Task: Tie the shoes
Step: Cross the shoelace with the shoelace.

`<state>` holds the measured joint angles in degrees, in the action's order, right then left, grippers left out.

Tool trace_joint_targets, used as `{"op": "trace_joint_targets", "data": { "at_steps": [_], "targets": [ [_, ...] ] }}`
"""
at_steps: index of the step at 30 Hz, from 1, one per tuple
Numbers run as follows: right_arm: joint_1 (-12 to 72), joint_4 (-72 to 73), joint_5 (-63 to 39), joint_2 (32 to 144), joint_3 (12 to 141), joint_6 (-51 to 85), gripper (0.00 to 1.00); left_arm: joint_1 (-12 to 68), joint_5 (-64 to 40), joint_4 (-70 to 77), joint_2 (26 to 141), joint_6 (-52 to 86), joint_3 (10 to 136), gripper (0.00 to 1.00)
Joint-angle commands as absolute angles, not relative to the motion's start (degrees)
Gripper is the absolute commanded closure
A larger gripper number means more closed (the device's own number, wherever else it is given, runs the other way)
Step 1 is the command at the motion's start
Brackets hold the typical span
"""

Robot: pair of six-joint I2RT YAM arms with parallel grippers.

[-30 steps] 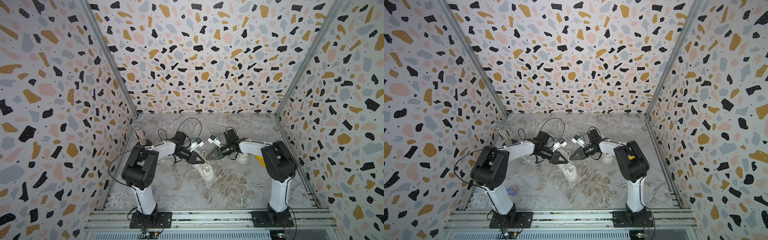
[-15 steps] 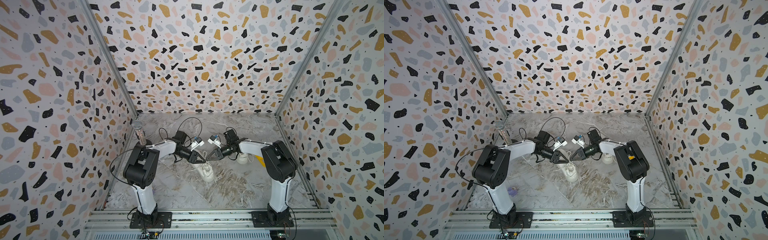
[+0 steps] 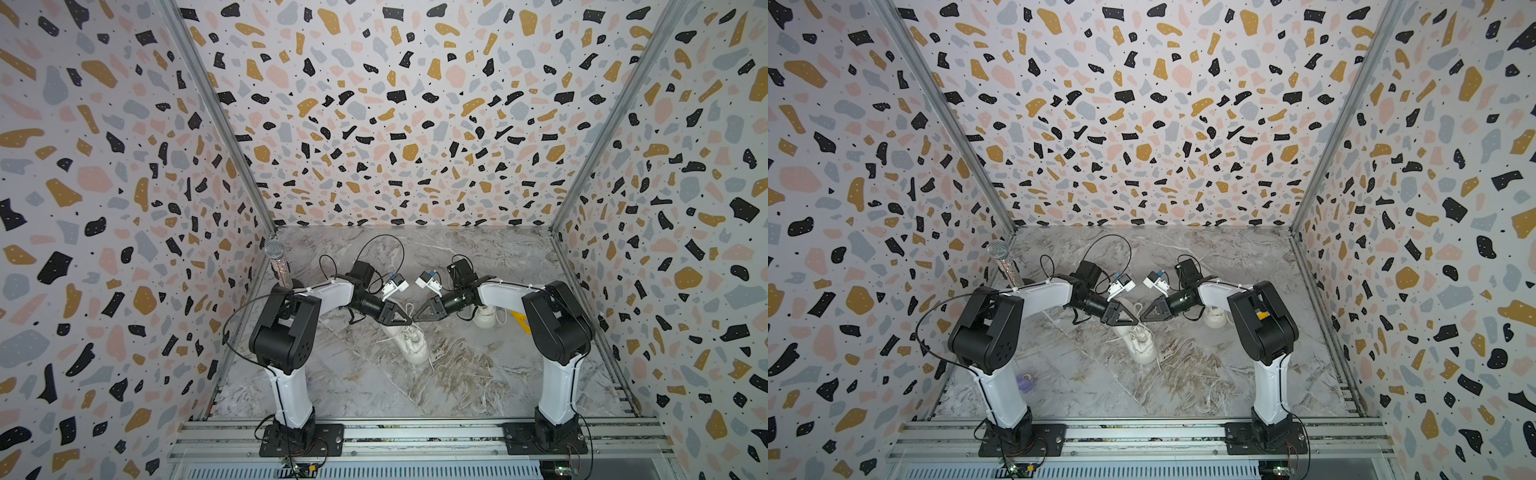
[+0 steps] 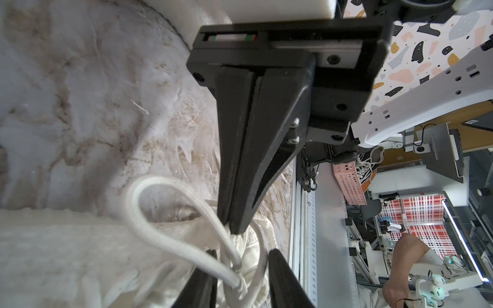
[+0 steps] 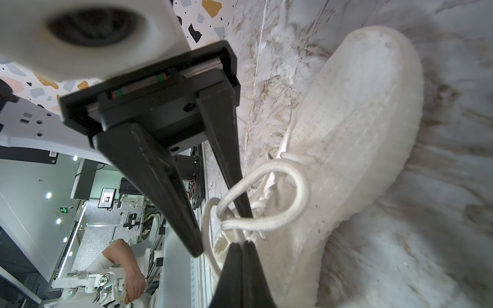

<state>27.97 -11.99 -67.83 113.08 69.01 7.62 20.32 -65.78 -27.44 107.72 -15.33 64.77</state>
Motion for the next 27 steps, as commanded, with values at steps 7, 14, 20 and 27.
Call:
{"op": "trace_joint_targets", "data": {
  "at_steps": [7,14,20,27],
  "targets": [
    [27.8,-12.7,-67.9,109.9,69.4,6.7,1.0,20.2,-68.2,-28.1,109.7,-12.8,67.3,0.63],
    [27.8,-12.7,-67.7,109.6,69.6,6.6,1.0,20.3,-67.8,-28.6,110.0,-13.0,67.3,0.67],
    [27.7,-13.7,-67.4,109.2,70.5,6.0,1.0,20.2,-66.5,-30.0,110.3,-14.4,67.3,0.76],
    [27.7,-13.3,-68.0,109.5,70.6,6.6,1.0,20.3,-64.3,-30.3,110.1,-14.5,67.6,0.83]
  ]
}}
